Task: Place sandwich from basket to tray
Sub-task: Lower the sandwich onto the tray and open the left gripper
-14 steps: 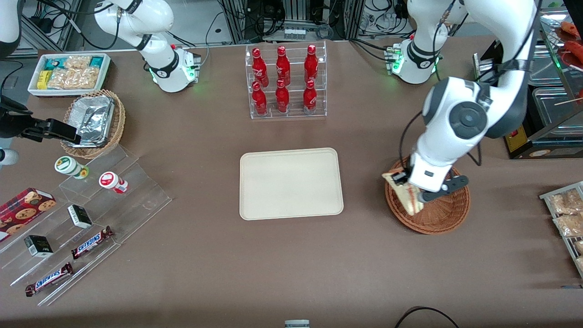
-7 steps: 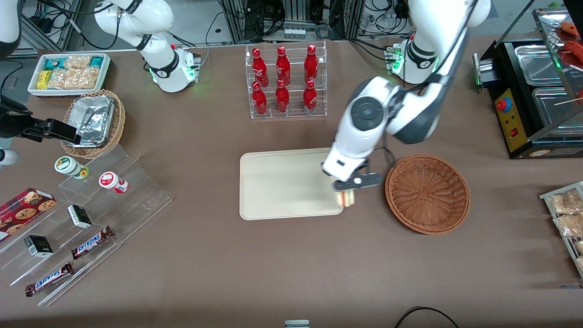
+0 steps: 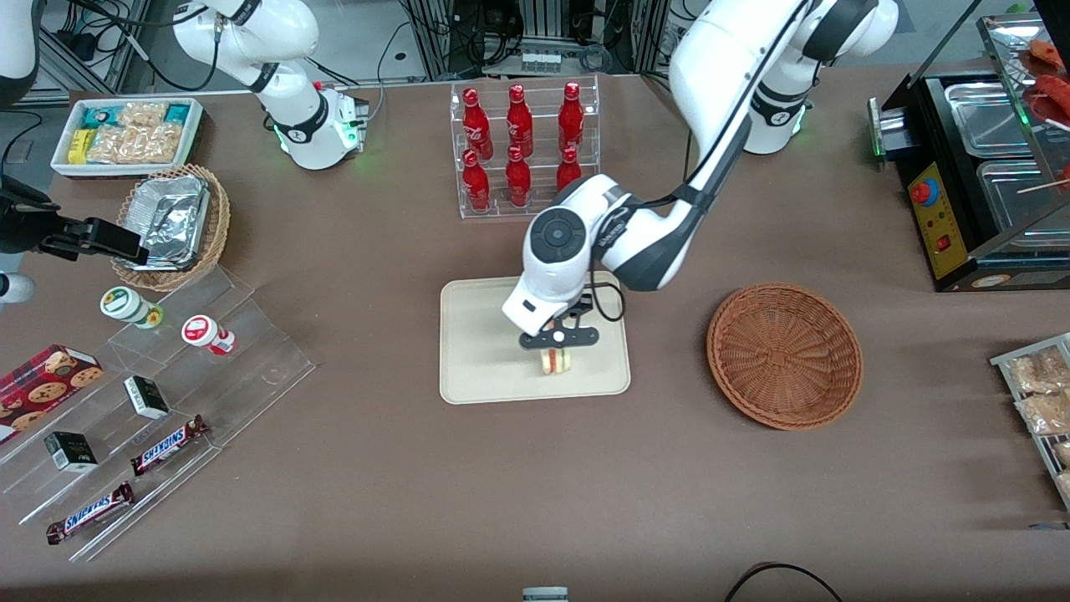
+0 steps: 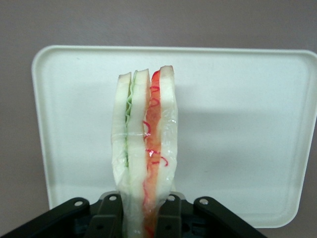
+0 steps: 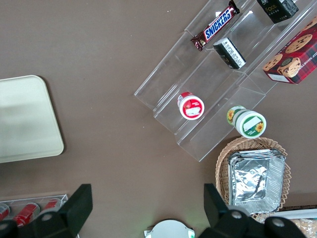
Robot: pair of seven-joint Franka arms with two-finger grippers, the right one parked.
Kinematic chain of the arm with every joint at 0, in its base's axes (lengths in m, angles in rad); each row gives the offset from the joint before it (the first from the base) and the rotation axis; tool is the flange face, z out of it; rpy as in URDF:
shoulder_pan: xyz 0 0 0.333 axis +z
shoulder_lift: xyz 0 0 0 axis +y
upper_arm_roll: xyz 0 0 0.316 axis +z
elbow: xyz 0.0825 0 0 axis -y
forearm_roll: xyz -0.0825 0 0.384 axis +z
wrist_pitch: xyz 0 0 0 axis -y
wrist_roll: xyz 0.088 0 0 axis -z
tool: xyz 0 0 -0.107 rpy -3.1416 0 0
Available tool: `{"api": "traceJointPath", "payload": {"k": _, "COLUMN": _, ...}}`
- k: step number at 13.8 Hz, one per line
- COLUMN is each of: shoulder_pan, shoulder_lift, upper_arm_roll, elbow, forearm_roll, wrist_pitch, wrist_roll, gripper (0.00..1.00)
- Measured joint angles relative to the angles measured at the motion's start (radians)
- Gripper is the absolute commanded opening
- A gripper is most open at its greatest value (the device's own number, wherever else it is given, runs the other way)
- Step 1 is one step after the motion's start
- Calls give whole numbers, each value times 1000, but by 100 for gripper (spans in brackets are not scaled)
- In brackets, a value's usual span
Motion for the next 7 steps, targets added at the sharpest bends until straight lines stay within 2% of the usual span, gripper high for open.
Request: {"api": "traceJointPath", "payload": {"k": 7, "shoulder_pan": -49, "shoulder_lift": 84, "upper_arm_roll": 1, "elbow": 2, "forearm_roll": 35, "wrist_pitch": 54, "wrist_roll": -3, "gripper": 0}}
